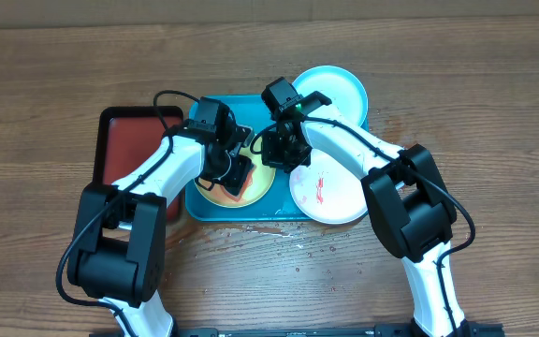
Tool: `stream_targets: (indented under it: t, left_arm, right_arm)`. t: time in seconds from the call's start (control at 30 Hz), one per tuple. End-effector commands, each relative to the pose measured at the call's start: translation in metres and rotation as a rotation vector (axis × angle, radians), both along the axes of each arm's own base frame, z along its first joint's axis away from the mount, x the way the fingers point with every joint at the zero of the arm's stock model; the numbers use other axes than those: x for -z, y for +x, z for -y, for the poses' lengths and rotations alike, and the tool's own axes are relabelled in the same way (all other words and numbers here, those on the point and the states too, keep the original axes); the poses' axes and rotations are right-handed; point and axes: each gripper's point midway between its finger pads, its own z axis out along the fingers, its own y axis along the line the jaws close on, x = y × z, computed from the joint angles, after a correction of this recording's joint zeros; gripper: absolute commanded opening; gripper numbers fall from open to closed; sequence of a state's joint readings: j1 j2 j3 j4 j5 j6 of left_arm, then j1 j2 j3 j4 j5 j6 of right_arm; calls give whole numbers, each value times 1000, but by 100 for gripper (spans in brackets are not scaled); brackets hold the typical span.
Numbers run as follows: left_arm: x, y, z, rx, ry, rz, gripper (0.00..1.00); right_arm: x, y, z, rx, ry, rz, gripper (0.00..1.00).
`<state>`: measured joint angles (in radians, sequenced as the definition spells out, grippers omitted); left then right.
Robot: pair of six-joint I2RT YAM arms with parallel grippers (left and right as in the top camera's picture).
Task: Clean dirty plates on tray and stack at the side
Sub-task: 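Scrub the yellow plate surface with the sponge in the left gripper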
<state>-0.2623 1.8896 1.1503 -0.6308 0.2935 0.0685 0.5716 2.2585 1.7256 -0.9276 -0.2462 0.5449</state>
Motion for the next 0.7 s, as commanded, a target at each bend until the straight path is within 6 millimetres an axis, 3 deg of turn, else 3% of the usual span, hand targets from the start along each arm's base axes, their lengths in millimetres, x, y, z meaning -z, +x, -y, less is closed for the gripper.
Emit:
stream_targets:
  t: [0.0, 0.1, 0.23, 0.43, 0.53, 0.67]
  left_arm:
    - [7, -14, 17, 107, -78, -25, 4]
    - [12, 2, -2, 42, 45, 34, 4]
    - [7, 51, -47, -201, 283, 221, 4]
    - [-17, 99, -49, -275, 277, 440, 5]
    - [-16, 97, -49, -274, 280, 433, 4]
    - [1, 65, -58, -249, 336, 290, 4]
  right_arm:
    - [25, -7, 5, 4, -43, -32, 5]
    - [25, -7, 5, 4, -43, -33, 5]
    - [25, -7, 5, 4, -43, -33, 5]
    - [25, -8, 5, 4, -46, -36, 5]
    - [25, -8, 5, 4, -46, -36, 5]
    - [25, -8, 5, 4, -46, -36, 5]
